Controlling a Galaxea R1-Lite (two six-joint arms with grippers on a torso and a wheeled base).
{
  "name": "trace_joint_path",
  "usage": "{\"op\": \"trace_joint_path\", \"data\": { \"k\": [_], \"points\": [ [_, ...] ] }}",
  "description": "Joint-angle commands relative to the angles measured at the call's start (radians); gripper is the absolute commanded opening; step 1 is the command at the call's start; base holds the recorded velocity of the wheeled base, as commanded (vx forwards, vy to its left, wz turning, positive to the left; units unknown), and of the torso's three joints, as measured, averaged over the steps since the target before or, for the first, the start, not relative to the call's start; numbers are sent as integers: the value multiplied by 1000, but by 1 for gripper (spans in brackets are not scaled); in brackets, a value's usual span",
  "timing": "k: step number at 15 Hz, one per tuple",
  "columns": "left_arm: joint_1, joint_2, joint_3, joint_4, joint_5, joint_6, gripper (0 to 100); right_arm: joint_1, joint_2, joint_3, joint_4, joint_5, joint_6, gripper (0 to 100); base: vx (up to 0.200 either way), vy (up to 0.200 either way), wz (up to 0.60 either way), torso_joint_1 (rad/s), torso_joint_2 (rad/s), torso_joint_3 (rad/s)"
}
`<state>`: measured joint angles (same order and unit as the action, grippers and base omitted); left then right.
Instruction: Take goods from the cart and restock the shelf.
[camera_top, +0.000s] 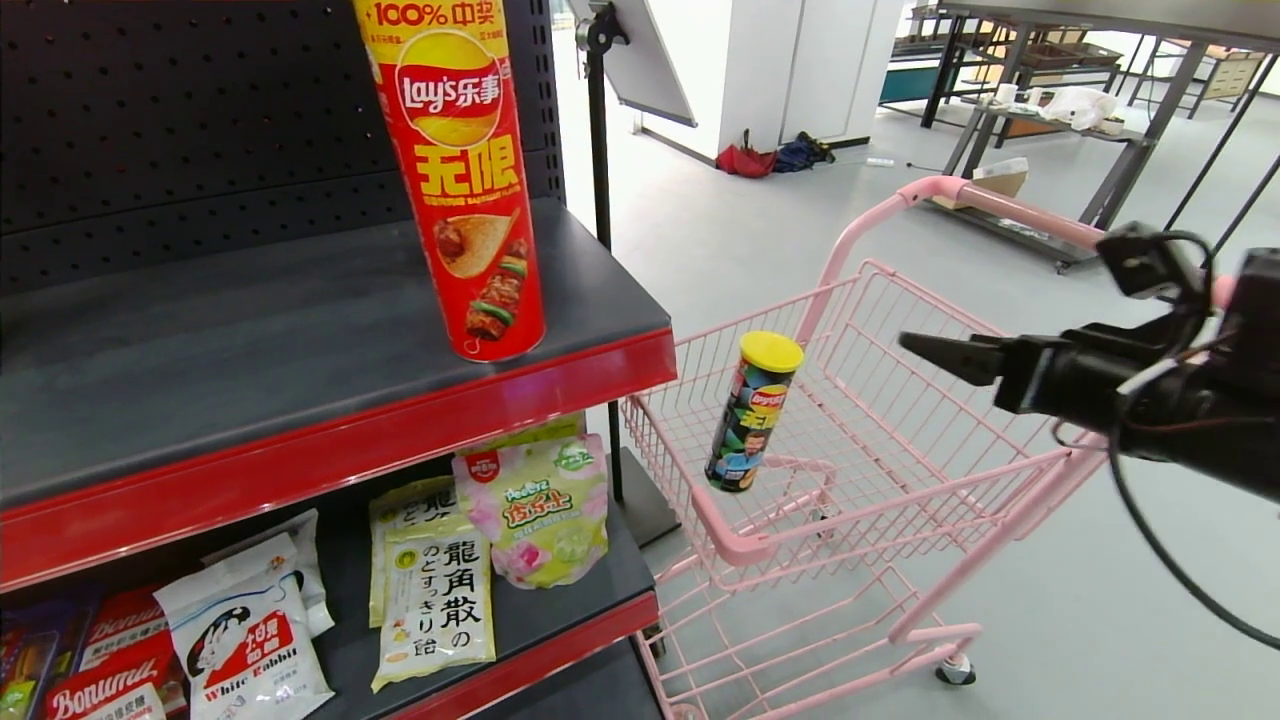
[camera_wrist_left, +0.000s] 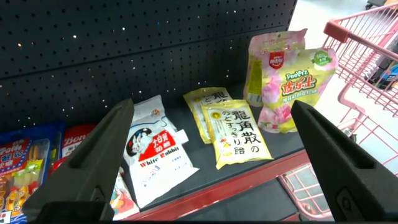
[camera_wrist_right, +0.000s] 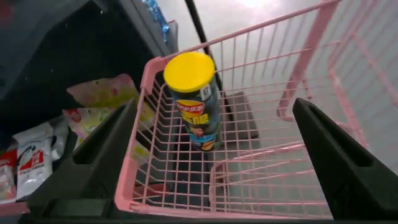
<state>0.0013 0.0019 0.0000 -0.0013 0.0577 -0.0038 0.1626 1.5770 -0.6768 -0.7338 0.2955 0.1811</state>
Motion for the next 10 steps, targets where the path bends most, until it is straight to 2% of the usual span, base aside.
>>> {"op": "trace_joint_path", "data": {
  "k": [1,6,10],
  "points": [
    [0,0,0,0,1,-1,100,81,281,-86,-58,40,-3,100,0,0,0,0,0,0],
    [0,0,0,-2,1,1,100,137,400,-122,-150,33,-11,100,0,0,0,0,0,0],
    [0,0,0,-2,1,1,100,166,431,-129,-156,31,-15,100,0,0,0,0,0,0]
  ]
}}
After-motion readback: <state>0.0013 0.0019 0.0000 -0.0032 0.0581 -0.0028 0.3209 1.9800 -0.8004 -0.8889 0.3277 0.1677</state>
